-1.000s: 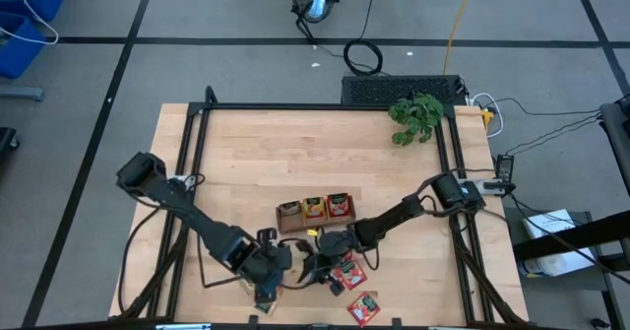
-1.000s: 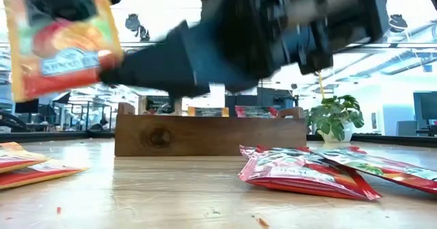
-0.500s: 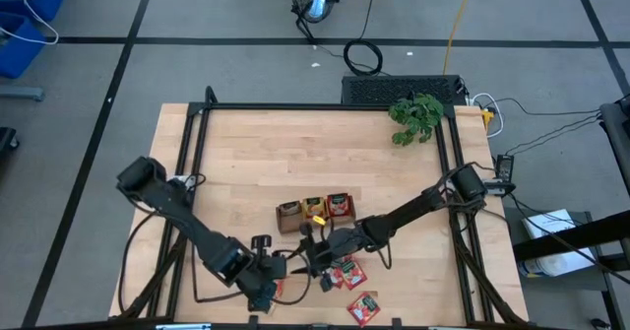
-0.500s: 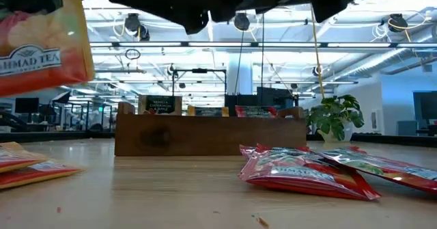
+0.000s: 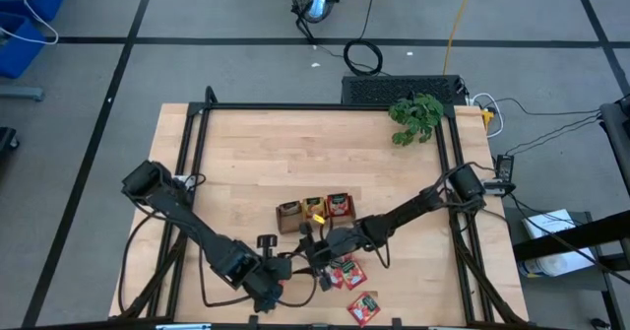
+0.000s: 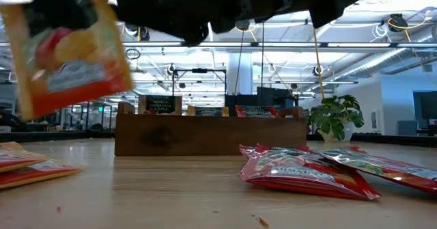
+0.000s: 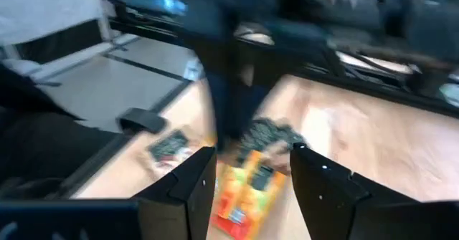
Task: Pick & Place Tea
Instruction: Put the yellow tea bag into the middle section of the wooden organizer
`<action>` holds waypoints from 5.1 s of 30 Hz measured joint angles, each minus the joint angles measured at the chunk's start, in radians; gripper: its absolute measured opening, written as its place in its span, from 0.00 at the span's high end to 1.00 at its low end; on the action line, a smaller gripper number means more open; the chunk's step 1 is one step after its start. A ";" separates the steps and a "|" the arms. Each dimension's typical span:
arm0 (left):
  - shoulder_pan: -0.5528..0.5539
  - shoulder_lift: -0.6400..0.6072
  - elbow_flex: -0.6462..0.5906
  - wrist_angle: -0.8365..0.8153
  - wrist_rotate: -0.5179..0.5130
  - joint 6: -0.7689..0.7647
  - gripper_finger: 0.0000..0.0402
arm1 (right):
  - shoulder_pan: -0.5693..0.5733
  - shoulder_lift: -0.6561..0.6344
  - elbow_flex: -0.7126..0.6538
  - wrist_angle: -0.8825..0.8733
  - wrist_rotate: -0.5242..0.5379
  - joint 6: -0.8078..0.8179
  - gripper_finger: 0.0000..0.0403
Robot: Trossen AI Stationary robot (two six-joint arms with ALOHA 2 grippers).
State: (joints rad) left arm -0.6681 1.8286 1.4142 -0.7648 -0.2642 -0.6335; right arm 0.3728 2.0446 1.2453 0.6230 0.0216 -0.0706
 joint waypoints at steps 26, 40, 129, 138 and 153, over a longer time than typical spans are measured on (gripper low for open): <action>0.051 0.000 0.045 -0.049 -0.030 0.053 1.00 | -0.016 0.000 0.000 -0.048 -0.049 -0.008 0.98; 0.048 -0.055 0.045 -0.070 -0.079 0.014 0.66 | -0.026 -0.016 0.000 -0.095 -0.052 -0.031 1.00; 0.469 -0.179 -0.521 1.319 0.124 0.683 0.99 | -0.109 -0.655 -0.782 0.362 0.135 -0.098 1.00; 0.468 -0.179 -0.541 1.340 0.084 0.645 1.00 | -0.096 -0.655 -0.782 0.344 0.192 -0.091 0.70; 0.432 -0.179 -0.552 1.323 -0.106 0.550 1.00 | -0.096 -0.662 -0.781 0.347 0.266 -0.101 0.27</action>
State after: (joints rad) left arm -0.2363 1.6495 0.8621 0.5577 -0.3702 -0.0834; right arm 0.2768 1.3823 0.4644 0.9703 0.2878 -0.1719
